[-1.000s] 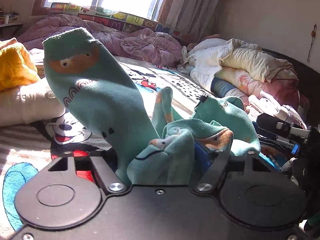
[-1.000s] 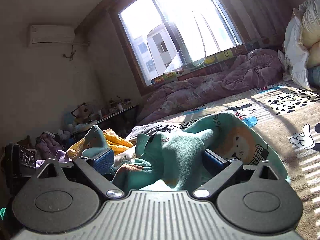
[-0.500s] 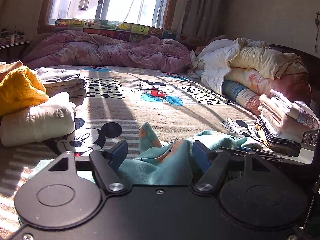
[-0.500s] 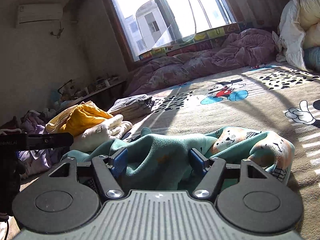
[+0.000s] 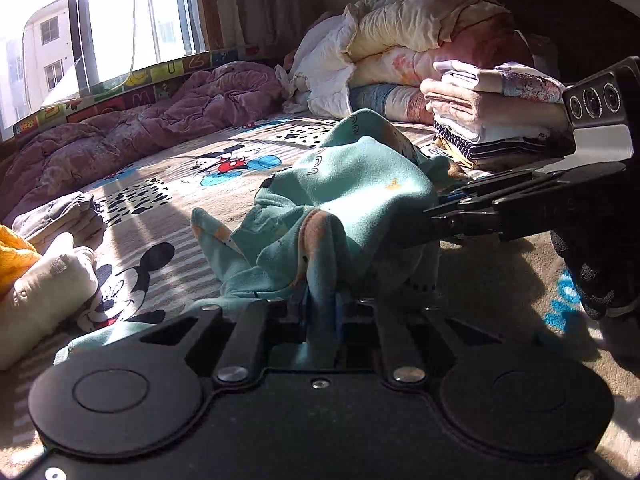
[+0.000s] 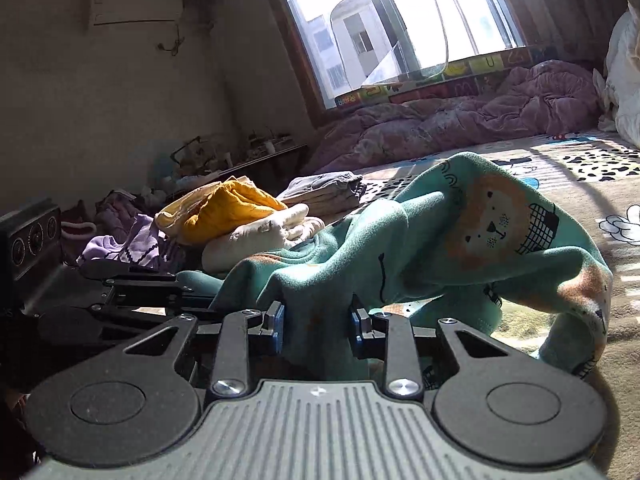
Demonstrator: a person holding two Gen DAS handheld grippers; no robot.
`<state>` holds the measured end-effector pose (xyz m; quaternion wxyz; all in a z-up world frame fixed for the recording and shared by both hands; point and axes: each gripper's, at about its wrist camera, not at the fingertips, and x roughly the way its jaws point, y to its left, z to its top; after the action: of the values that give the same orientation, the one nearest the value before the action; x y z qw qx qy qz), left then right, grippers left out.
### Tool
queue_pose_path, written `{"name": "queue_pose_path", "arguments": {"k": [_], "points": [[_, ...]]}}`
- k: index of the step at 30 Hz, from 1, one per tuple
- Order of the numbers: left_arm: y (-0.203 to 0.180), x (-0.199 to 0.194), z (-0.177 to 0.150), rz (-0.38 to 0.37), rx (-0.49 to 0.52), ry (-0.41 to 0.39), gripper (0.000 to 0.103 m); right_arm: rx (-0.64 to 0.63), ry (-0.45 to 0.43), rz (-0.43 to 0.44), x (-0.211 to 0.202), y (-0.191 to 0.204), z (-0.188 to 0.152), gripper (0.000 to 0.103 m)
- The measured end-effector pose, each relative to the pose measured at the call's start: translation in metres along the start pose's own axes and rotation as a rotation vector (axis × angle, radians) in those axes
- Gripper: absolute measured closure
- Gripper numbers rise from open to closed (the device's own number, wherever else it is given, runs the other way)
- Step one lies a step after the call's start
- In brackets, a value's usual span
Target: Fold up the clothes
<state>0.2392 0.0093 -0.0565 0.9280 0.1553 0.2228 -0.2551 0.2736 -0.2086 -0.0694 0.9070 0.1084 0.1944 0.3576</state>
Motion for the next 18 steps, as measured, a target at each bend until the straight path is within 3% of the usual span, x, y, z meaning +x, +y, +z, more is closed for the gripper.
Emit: {"name": "queue_pose_path", "arguments": {"k": [11,12,14,15,18], "points": [[-0.094,-0.065,-0.055,-0.213,0.229,0.157,0.092,-0.134,0.315,-0.05,-0.072,0.083,-0.07,0.069],[-0.094,-0.074,-0.056,-0.213,0.216,0.148,0.086,-0.138,0.337,-0.053,-0.082,0.09,-0.077,0.066],[-0.079,-0.091,-0.055,-0.153,0.112,0.091,0.067,-0.063,0.33,-0.044,-0.106,0.09,-0.086,0.048],[-0.07,-0.099,-0.054,-0.117,0.054,0.06,0.058,-0.003,0.305,-0.038,-0.117,0.085,-0.086,0.045],[-0.038,-0.106,-0.054,0.071,-0.135,-0.017,0.051,0.259,0.171,-0.018,-0.146,0.06,-0.081,0.036]]}}
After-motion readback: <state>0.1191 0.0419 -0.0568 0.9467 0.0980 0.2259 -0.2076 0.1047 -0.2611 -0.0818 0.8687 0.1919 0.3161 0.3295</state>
